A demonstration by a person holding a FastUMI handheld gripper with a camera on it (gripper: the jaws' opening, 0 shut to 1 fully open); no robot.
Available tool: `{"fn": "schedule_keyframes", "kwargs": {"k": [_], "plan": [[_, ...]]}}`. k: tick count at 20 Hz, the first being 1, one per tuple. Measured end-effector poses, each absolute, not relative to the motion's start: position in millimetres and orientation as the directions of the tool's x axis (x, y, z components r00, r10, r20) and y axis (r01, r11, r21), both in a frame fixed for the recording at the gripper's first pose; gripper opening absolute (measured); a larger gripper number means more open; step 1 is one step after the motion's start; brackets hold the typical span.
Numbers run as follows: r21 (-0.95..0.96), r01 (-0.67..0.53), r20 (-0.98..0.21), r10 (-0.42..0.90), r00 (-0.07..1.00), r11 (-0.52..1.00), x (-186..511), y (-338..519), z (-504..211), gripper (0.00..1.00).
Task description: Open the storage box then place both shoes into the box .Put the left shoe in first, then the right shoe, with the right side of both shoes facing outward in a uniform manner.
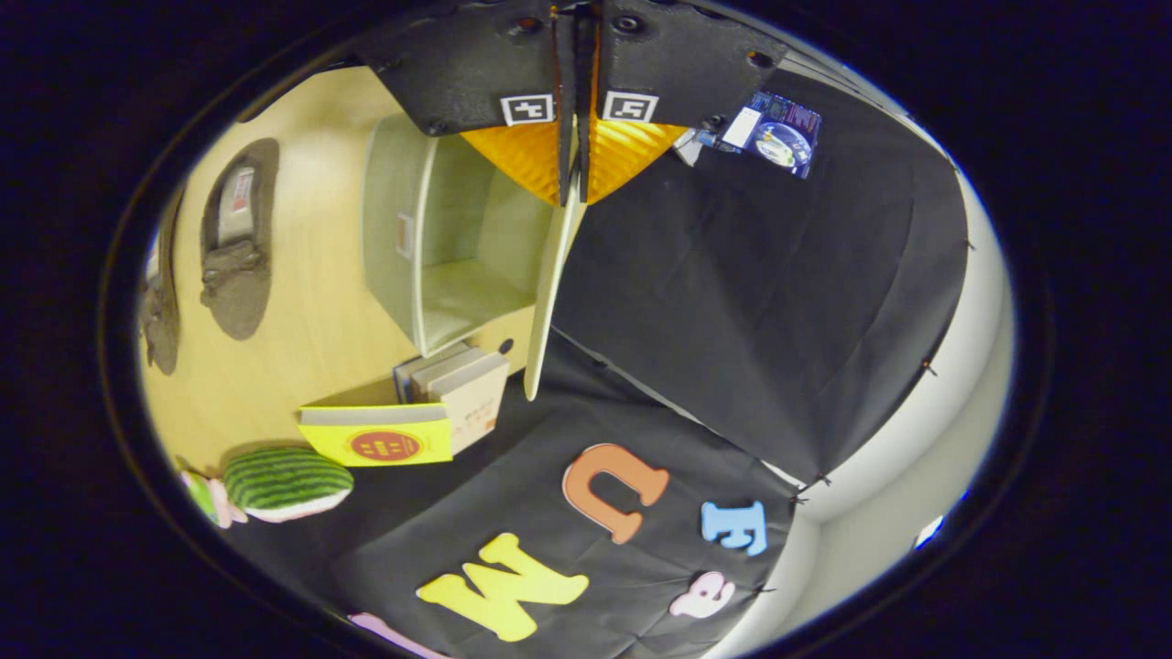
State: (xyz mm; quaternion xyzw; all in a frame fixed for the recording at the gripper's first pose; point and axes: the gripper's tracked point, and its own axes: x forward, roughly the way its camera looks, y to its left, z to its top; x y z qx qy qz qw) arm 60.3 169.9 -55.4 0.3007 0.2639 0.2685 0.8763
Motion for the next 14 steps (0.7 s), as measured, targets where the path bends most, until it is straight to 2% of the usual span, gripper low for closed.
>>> {"fn": "schedule_keyframes", "kwargs": {"k": [4,7,8,11,14], "plan": [[0.622,-0.409,-0.289,0.681,0.673,0.668,58.7,234.8,-28.8,0.06],[0.56,-0.5,-0.314,0.728,0.61,0.661,57.4,286.1,-25.4,0.18],[0.548,-0.52,-0.338,0.742,0.58,0.656,53.2,299.1,-37.5,0.27],[0.498,-0.547,-0.369,0.736,0.568,0.673,54.1,309.3,-47.8,0.76],[0.44,-0.553,-0.347,0.702,0.622,0.707,57.7,301.7,-39.7,0.92]]}}
